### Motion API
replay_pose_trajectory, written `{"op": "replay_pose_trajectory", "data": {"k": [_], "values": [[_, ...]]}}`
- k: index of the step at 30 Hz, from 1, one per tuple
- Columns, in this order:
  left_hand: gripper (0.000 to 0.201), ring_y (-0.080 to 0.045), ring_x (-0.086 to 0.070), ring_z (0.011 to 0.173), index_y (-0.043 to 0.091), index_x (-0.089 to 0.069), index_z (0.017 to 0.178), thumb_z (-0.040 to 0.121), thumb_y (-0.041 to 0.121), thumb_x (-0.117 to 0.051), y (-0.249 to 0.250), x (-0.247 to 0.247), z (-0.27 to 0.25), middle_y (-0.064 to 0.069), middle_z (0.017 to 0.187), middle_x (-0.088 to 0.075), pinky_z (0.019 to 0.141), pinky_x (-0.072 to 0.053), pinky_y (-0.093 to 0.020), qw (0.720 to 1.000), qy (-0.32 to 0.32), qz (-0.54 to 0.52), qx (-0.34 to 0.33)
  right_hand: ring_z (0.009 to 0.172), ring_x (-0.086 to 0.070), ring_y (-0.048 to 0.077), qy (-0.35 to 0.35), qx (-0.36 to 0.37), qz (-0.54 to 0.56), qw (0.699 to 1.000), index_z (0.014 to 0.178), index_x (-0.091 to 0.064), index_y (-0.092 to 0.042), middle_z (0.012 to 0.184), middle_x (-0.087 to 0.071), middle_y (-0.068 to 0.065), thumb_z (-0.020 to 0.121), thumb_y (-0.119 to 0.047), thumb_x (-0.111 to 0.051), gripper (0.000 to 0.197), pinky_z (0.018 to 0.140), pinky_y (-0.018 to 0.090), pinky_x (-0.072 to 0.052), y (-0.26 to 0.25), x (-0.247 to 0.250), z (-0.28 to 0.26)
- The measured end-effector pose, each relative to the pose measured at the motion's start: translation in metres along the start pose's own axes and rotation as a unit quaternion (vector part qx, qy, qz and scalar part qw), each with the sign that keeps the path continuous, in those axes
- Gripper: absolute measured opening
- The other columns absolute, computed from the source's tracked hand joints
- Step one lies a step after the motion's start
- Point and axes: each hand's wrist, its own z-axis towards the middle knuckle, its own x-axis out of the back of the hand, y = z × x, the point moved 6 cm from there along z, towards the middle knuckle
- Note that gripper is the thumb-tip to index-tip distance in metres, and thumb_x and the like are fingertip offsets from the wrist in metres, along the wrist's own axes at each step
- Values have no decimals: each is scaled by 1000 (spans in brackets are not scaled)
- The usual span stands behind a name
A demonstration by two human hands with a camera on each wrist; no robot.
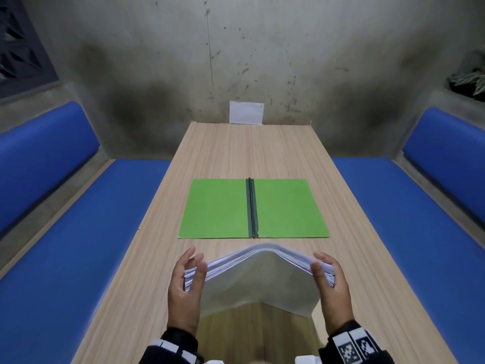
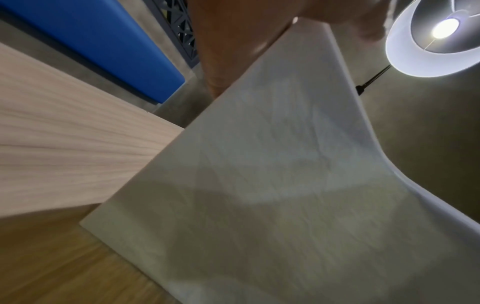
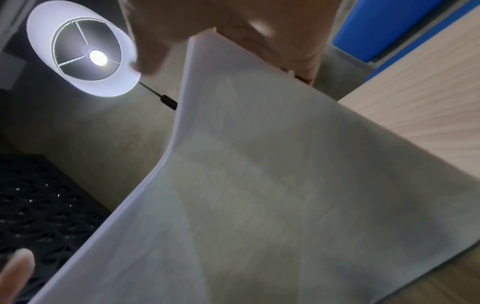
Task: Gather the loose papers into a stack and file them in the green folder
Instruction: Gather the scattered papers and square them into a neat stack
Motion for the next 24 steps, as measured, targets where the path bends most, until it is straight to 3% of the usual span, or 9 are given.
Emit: {"op": "replay_pose_trajectory", "data": {"k": [3,8,10,13,15,17,20,22,24], "values": [[37,2,-54,107,27,-61,113,80,43,-62,-2,-1,4,20,114,-58,106,-41,-43,999,42,-7,29,78,-59,29,32,-36,20,999,77,-64,-20,84,-66,9,47,-87,-52,75,72,36,-44,8,1,7],[16,-22,-58,112,35,-65,98,83,30,-65,-9,2,11,7,113,-63,103,-43,-50,995,79,-19,60,63,-50,24,64,-63,45,995,62,-58,-15,72,-58,11,84,-28,-62,26,59,30,-38,13,5,17],[19,-24,-56,116,42,-63,95,76,44,-67,-9,3,14,2,120,-62,104,-42,-52,995,74,-23,56,68,-52,24,60,-51,45,996,65,-59,-18,73,-60,7,82,-34,-64,24,62,31,-40,11,5,16],[69,-21,-47,127,49,-49,110,49,76,-66,-7,3,12,14,126,-55,109,-36,-49,999,21,-27,24,79,-58,21,9,-13,26,1000,80,-60,-30,87,-64,1,56,-62,-73,42,71,34,-47,10,3,11],[92,-18,-40,133,52,-41,120,37,77,-71,-17,2,10,17,132,-49,111,-33,-48,999,-28,-4,27,91,-62,23,-36,-6,1,999,93,-58,-33,97,-66,3,49,-50,-82,53,80,36,-51,19,3,5],[104,-21,-42,132,47,-39,127,34,70,-78,-35,4,6,0,139,-49,111,-33,-49,995,-51,42,70,97,-64,26,-60,-9,-2,998,101,-58,-25,94,-71,4,55,-27,-86,54,76,27,-54,29,5,1],[94,-31,-43,131,13,-39,135,59,57,-70,-55,8,5,-21,139,-47,112,-31,-48,989,-43,64,128,96,-64,27,-52,-19,10,998,93,-61,-24,77,-75,-13,72,-8,-75,30,68,17,-50,38,9,1],[70,-27,-32,139,8,-33,140,81,34,-61,-54,7,5,-15,149,-35,117,-23,-42,988,-22,53,141,89,-64,23,-49,-32,31,998,87,-63,-26,73,-74,-22,65,-22,-80,28,65,19,-50,39,7,1],[60,-23,-27,142,13,-28,143,89,19,-55,-47,5,5,-8,151,-32,117,-20,-37,989,-6,71,127,81,-69,10,-44,-34,51,997,89,-66,-24,78,-75,-18,42,-53,-85,59,65,22,-50,35,6,3]]}}
